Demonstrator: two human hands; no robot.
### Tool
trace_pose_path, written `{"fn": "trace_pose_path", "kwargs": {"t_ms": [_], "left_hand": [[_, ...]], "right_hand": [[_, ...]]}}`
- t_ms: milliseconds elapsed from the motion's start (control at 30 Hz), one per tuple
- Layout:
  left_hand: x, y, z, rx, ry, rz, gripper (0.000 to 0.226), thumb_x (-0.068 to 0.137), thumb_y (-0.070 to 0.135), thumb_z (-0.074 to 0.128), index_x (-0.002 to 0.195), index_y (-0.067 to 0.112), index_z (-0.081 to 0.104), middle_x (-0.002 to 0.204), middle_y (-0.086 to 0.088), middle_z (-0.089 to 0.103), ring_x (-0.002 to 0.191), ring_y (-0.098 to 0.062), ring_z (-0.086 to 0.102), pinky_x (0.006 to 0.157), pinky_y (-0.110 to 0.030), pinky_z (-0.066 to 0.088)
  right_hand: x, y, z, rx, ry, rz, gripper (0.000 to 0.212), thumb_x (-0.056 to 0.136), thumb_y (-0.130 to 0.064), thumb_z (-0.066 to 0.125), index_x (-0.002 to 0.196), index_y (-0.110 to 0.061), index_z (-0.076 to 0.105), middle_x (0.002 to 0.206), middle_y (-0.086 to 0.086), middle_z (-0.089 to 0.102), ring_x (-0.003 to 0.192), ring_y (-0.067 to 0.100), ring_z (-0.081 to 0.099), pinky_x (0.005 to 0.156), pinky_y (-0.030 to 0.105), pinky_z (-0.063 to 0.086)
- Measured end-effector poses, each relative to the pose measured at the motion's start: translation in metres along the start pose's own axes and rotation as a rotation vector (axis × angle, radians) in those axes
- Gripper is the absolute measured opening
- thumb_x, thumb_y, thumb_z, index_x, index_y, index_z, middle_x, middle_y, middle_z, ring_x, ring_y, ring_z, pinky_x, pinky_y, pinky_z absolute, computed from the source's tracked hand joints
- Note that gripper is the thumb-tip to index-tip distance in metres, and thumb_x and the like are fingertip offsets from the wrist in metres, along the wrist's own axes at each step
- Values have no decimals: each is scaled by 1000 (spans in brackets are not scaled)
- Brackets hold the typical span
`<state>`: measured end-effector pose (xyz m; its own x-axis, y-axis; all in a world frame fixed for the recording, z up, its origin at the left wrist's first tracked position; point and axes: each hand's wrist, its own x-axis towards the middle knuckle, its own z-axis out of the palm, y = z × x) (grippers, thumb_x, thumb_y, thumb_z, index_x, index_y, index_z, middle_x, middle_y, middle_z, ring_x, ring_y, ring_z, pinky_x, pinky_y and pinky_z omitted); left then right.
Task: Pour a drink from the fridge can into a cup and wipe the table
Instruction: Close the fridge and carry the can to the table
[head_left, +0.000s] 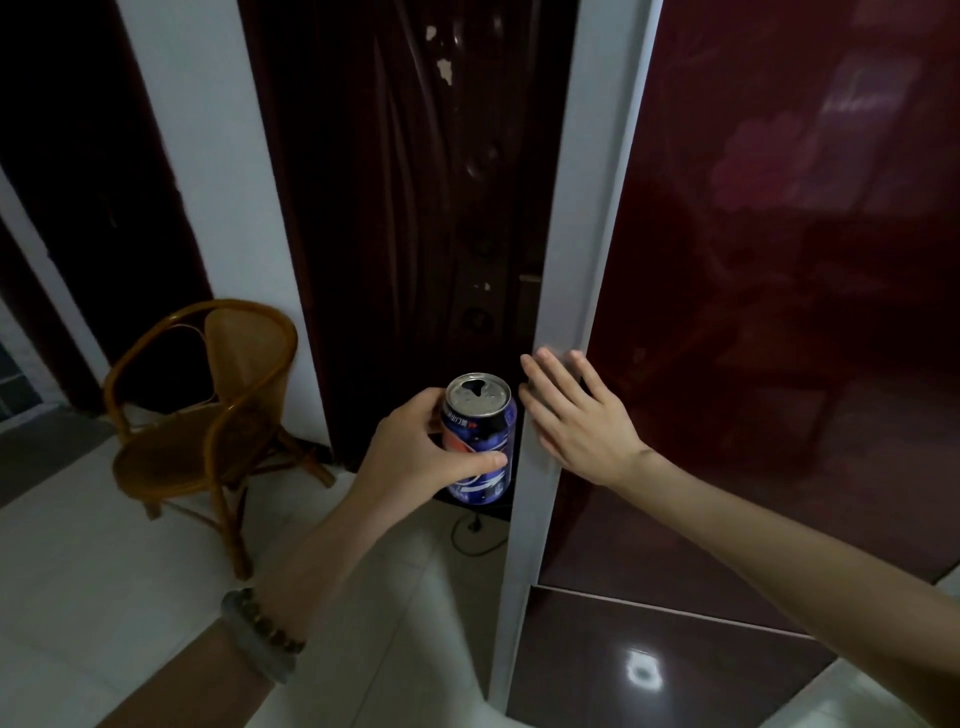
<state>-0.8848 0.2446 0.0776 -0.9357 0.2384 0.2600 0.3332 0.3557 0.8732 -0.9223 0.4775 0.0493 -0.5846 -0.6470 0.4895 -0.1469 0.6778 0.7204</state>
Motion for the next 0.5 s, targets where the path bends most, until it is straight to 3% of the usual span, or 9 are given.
{"fn": "trace_pose_path", "kwargs": {"t_ms": [200, 500], "left_hand": [[43, -12, -1, -9, -70, 55, 53, 52, 28, 89, 93, 41, 57, 93, 21, 67, 90, 13, 59, 76, -9, 45], [102, -34, -7, -59, -240, 112, 58, 47, 32, 90, 97, 34, 62, 95, 16, 70, 91, 8, 62, 79, -14, 45]], "right_hand": [[7, 8, 22, -39, -70, 30, 59, 83, -31, 54, 136, -9, 43, 149, 16, 34, 140, 33, 19, 115, 50, 4], [24, 13, 41, -62, -208, 97, 59, 84, -29, 54, 139, -10, 40, 150, 13, 32, 141, 31, 24, 116, 47, 7]]}}
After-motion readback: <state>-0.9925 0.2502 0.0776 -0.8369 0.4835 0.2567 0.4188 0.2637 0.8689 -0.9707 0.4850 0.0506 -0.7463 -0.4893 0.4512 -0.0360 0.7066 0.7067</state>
